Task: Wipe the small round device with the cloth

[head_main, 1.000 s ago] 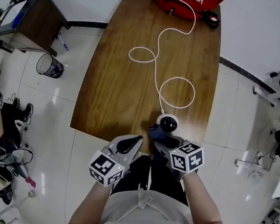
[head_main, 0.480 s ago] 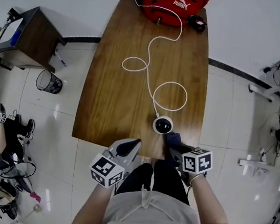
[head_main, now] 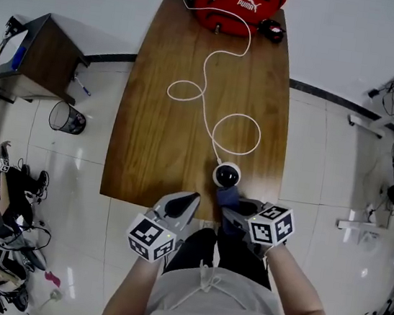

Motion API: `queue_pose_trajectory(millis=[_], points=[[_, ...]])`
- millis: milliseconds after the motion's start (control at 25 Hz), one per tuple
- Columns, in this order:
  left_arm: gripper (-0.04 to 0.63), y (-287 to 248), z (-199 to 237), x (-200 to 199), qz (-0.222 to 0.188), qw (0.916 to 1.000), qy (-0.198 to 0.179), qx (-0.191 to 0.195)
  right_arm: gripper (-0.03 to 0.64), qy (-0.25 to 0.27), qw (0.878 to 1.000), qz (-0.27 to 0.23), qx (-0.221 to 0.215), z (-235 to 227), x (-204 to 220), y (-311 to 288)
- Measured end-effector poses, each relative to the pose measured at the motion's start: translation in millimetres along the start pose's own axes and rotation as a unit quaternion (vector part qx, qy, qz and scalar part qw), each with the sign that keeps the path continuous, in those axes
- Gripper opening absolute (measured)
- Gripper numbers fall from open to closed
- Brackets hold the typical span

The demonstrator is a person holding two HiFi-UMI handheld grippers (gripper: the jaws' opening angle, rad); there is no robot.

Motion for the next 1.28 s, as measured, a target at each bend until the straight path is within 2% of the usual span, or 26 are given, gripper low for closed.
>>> queue_pose_trajectory(millis=[240, 320, 400, 520, 600, 680, 760, 880, 960, 1120, 1280], points=[[0.006, 6.1, 7.8, 16.2, 0.008, 0.9996, 0.012, -0.022, 0.103, -0.058, 0.998, 0.020, 0.001, -30.8, 22.0, -15.5], [0.006, 9.1, 9.8, 22.2, 0.009, 0.9993, 0.020, -0.030, 0.103, -0.053, 0.998, 0.025, -0.004, -25.2, 19.9, -9.9], [0.006, 10.3, 7.8, 25.4, 0.005, 0.9991, 0.026, -0.033, 0.103, -0.011, 0.999, 0.031, -0.019, -6.6, 14.0, 2.3], [0.006, 8.1, 2.3, 20.0, -0.003, 0.9993, 0.022, -0.030, 0.103, 0.095, 0.995, 0.020, -0.033, 29.3, -17.0, 26.0], [0.006, 7.2, -0.4, 12.2, -0.013, 0.9993, 0.017, -0.030, 0.103, 0.138, 0.989, -0.018, -0.046, 46.1, -53.1, 40.3], [0.006, 8.9, -1.7, 4.0, -0.025, 0.9991, 0.012, -0.033, 0.104, 0.147, 0.985, -0.067, -0.056, 50.9, -94.2, 48.2], [0.006, 14.1, -2.3, -0.3, -0.034, 0.9985, 0.012, -0.042, 0.104, 0.160, 0.983, -0.085, -0.035, 48.0, -127.0, 45.4], [0.006, 20.8, -2.5, 0.3, -0.035, 0.9977, 0.017, -0.055, 0.104, 0.218, 0.974, -0.042, 0.036, 43.5, -149.4, 26.4], [0.006, 24.6, -1.7, 2.9, -0.033, 0.9974, 0.020, -0.062, 0.104, 0.248, 0.967, -0.016, 0.063, 42.8, -150.7, 12.7], [0.006, 29.8, 4.4, 9.4, -0.036, 0.9967, 0.030, -0.066, 0.104, 0.257, 0.963, -0.008, 0.081, 36.3, -147.6, 1.6], [0.008, 29.0, 8.0, 8.8, -0.034, 0.9977, 0.023, -0.054, 0.104, 0.250, 0.962, -0.016, 0.106, 22.6, -151.5, 13.3]])
Point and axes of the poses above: the fingertips, and each gripper's own axes: y backward along the fingers, z to its left, x out of its underside, the point moved 9 cm from there along y, backward along the fingers, and after that the axes turned 6 degrees about z, right-handed, at the moved point
